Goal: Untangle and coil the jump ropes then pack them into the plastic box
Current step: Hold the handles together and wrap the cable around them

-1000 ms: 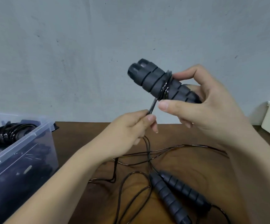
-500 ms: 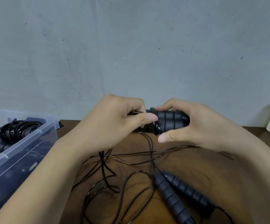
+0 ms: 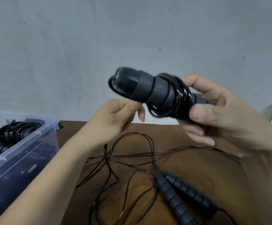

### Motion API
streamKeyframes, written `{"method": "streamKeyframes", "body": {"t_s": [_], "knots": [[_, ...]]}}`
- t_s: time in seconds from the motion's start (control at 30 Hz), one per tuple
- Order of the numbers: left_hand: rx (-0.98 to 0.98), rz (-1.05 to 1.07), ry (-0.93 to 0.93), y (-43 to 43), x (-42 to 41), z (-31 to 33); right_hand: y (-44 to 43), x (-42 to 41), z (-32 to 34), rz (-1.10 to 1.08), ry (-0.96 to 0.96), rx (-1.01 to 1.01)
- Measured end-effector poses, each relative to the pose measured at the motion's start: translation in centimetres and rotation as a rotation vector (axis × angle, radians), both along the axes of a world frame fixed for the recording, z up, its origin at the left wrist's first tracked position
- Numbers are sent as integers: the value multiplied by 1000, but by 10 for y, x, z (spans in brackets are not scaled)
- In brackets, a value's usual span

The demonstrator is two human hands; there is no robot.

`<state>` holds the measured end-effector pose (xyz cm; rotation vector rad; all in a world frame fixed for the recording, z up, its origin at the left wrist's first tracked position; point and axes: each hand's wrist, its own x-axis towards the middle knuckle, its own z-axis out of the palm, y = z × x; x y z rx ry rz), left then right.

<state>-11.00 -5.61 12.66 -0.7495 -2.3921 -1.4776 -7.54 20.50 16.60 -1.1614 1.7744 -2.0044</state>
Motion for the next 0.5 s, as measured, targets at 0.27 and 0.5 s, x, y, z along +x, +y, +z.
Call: {"method": "streamKeyframes", "body": {"t_s": [0.27, 0.5], "knots": [[-312, 27, 57, 39, 13, -16, -10, -2, 2, -459, 68, -109], [-427, 25, 105, 39, 34, 0, -6, -6, -1, -852, 328, 295]]}}
